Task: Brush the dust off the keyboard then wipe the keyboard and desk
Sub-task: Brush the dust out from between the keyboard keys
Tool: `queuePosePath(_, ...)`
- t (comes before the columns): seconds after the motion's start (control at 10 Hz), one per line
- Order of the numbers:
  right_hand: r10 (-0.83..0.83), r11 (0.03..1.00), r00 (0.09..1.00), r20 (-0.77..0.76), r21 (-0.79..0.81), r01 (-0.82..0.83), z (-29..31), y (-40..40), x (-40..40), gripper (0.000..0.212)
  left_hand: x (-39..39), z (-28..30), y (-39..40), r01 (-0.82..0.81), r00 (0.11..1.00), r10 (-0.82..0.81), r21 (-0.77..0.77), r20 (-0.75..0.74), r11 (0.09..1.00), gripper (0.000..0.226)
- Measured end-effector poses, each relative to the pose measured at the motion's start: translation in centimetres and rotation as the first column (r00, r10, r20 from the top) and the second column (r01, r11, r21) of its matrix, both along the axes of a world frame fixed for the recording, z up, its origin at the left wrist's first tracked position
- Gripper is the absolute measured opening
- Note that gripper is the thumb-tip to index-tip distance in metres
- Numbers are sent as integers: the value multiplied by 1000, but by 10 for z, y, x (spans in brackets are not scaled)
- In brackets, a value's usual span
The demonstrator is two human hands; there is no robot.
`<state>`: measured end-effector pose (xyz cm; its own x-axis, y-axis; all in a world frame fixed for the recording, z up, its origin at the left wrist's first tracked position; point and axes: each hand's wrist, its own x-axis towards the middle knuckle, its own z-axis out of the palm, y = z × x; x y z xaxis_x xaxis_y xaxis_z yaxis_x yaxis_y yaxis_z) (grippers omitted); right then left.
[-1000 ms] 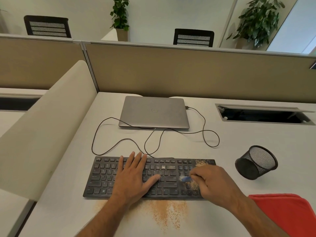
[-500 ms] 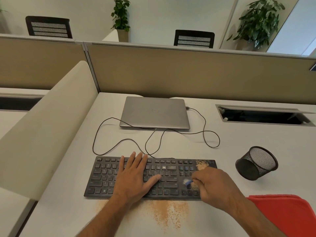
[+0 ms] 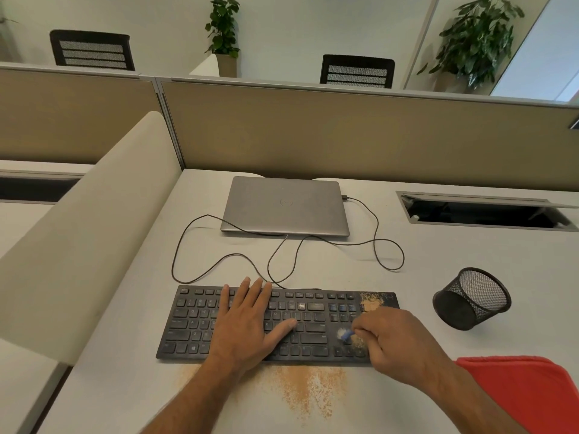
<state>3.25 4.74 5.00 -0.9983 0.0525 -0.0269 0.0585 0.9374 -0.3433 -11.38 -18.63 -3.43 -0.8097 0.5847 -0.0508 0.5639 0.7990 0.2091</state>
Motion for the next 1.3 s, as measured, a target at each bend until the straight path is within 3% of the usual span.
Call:
queuePosePath(0.2,-40,999,999,-34,-9,39,-4,5,4,24,-1,0,0,1,1000,-1,-35,3,999,107)
queuePosePath(0.4,-62,993,998,12,105,61,-4,12,6,17,0,1,1,1,1000,-1,-34,1,999,110)
queuePosePath(0.5,-44,998,997,-65,41,47,-5,11,6,15,1,2,0,-1,1000,1,-22,6,1000,111)
queuePosePath(0.6,-8,999,1000,-9,34,8,-7,10,7,18,1,2,1,1,1000,-1,-26,5,1000,111)
queuePosePath(0.8,-76,995,996,-49,62,79,-7,16,8,15,0,3,1,2,1000,-1,-42,7,999,112)
queuePosePath(0.9,-30,998,999,20,47,29,-9,14,13,21,1,3,2,-2,1000,2,-49,6,999,111)
queuePosePath(1.1,-49,999,998,-27,9,49,-5,12,15,17,1,3,1,0,1000,0,-47,9,999,112)
queuePosePath(1.2,4,1000,999,42,-1,-4,-2,12,17,19,1,4,1,0,1000,0,-46,7,999,112)
queuePosePath(1.3,-25,999,998,-49,-35,23,1,17,16,14,1,3,1,0,1000,1,-35,11,999,112)
